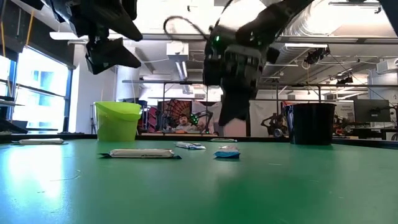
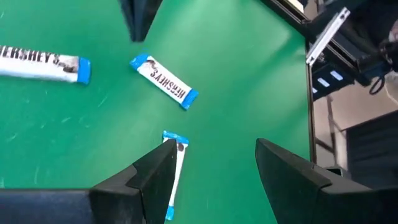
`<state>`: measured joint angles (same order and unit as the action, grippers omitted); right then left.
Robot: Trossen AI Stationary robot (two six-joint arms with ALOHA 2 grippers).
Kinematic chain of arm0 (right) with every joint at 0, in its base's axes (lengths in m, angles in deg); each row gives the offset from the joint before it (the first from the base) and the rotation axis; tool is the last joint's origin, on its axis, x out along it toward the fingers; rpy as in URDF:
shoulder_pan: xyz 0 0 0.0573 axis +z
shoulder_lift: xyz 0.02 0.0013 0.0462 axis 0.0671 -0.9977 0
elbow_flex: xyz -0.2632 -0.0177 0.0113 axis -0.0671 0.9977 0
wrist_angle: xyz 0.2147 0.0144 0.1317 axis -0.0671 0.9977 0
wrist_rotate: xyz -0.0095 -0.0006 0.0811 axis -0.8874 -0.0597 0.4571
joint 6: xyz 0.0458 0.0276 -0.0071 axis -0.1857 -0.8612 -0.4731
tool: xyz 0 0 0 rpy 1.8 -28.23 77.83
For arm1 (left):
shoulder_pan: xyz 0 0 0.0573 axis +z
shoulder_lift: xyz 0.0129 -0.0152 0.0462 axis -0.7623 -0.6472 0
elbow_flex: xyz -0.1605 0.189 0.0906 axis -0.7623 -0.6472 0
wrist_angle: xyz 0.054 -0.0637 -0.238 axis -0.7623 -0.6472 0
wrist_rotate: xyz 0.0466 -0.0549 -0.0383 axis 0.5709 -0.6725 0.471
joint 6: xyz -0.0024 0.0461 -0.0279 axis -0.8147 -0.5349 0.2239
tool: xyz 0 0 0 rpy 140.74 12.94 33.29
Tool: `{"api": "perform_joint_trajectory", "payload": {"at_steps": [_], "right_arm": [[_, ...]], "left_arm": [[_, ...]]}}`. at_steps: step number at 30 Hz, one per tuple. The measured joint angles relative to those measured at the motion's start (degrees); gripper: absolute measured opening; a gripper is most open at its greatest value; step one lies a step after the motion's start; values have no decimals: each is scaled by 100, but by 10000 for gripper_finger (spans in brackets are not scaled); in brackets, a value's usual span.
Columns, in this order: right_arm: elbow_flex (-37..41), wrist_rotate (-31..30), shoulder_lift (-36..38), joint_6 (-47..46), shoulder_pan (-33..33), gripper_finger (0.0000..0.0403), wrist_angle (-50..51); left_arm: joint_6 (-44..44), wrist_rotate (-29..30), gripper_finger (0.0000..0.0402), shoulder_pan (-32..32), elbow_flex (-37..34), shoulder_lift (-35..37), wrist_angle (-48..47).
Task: Sort candy by brand, put in halloween buckets
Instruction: Put the white chocolate into the white bucket
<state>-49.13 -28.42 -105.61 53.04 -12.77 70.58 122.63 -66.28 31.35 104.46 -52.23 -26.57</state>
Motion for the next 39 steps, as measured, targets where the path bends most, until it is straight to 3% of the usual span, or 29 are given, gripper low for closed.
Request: {"api": "perform_joint_trajectory", "payload": {"at_steps": [7,13,17,22,30,39], "right_arm": [[0,-1425,678,-676,674,0,288],[120,-2979,746,-1399,1483,0,279],[370,-3538,746,-1899,1836,0,214],[970,-3547,746,-1964,2086,0,-567],[1571,-3332,746,-1723,2172,0,-1719],[1578,-3128,520,-1549,2148,0,-1838]], "left_arm": [[763,-434,211,397,0,-146,-121],[1070,-862,191,745,2,-658,196],[1349,-1296,172,1031,2,-1082,680],[1688,-1769,164,1346,30,-1632,1441],[2087,-2101,195,1570,362,-2499,1497],[2317,-2206,213,1572,505,-3098,1923]]}}
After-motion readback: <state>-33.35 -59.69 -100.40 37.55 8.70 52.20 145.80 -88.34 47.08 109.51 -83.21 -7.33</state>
